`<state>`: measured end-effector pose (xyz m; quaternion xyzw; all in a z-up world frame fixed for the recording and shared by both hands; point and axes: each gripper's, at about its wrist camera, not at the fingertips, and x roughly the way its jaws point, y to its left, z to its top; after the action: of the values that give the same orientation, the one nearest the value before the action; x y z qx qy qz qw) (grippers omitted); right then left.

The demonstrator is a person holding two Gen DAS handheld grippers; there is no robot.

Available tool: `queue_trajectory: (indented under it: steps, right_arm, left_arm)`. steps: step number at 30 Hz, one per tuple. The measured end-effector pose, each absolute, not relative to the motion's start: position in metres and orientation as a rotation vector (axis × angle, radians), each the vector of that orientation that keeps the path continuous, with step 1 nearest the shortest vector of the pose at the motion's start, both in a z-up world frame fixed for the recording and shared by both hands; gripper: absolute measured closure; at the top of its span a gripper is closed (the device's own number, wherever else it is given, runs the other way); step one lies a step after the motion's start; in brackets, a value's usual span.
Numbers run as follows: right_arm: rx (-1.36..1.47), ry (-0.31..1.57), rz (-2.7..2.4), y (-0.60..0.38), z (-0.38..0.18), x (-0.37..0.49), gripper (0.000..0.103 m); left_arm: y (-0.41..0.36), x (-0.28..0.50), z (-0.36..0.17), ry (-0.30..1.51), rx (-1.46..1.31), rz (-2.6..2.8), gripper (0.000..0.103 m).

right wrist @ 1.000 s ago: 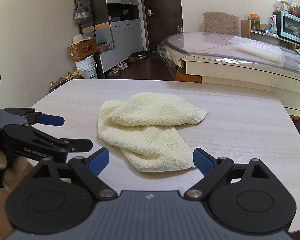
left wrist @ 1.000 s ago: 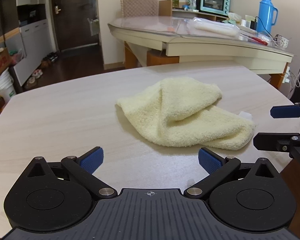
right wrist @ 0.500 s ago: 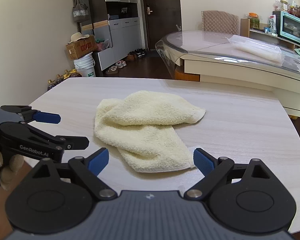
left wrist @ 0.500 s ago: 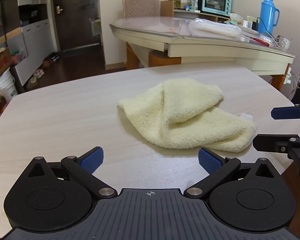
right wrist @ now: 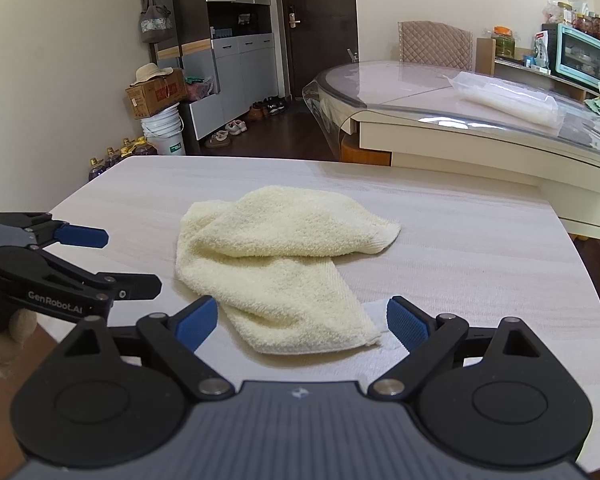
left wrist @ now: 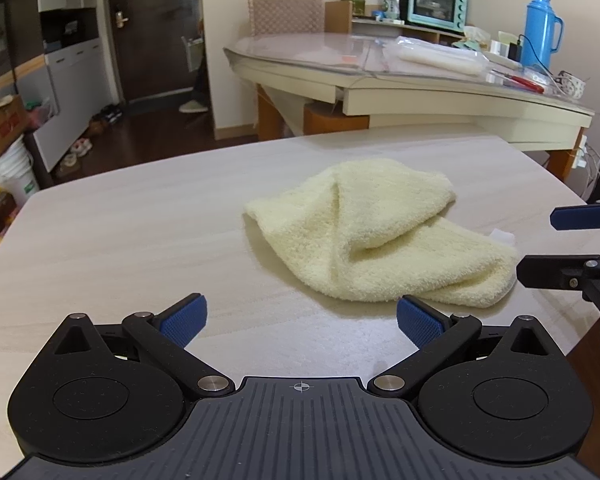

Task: Fold towel
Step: 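Grasp a towel corner with the right gripper and lift it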

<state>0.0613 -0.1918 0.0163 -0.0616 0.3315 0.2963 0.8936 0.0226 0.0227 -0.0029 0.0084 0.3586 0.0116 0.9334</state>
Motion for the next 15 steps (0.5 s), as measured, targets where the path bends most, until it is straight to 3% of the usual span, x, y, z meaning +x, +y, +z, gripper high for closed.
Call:
queue_trajectory:
  steps: [7, 15]
  right_arm:
    - [-0.123, 0.685, 0.612, -0.189, 0.016, 0.087, 0.012]
    - [-0.074, 0.746, 0.612, -0.187, 0.006, 0.148, 0.027]
  left_arm:
    - [0.031, 0.041, -0.001, 0.741, 0.044, 0.016, 0.000]
    - [0.042, 0.069, -0.006, 0.773, 0.079, -0.017, 0.000]
